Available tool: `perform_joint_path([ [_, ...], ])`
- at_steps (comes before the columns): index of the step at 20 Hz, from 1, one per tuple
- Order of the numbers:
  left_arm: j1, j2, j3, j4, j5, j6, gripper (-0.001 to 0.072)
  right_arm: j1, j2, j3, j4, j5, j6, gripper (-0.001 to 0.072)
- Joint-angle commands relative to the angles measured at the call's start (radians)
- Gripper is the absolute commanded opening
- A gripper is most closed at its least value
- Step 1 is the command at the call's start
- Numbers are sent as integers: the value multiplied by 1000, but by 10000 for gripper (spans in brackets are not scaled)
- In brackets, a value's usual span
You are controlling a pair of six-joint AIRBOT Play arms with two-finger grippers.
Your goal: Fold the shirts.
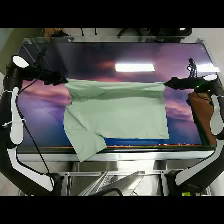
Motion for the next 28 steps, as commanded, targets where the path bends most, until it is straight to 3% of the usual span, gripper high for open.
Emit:
perform_joint_path([
  [1,-4,21,-145,4,11,-8,11,-2,-3,-41,-48,19,5,16],
  [6,-6,21,-293,108,48,-67,11,-2,-3,-49,-98,19,5,16],
  [11,-16,21,-319,95,58,-68,15,10,-3,-49,-97,17,5,21],
  [12,-16,21,-317,93,52,-71,18,13,-2,-48,-89,18,6,131],
  [13,-16,21,-309,94,26,-71,190,13,6,-48,-87,24,6,266],
  [14,-16,21,-291,95,-16,-74,572,8,24,-47,-91,37,5,279],
  [15,-10,21,-260,96,-67,-97,705,-2,51,-48,-97,51,7,302],
  [17,13,22,-181,96,-197,-112,705,-40,127,-48,-103,95,69,483],
  [20,51,84,-196,100,-296,-132,705,-135,225,-63,-117,188,113,478],
  [21,61,141,-279,107,-283,-127,704,-170,251,-90,-117,224,114,439],
  [22,73,208,-389,119,-251,-112,704,-208,278,-136,-117,262,108,380],
  [28,155,506,-1030,110,2,-24,704,-381,423,-472,-117,292,94,381],
])
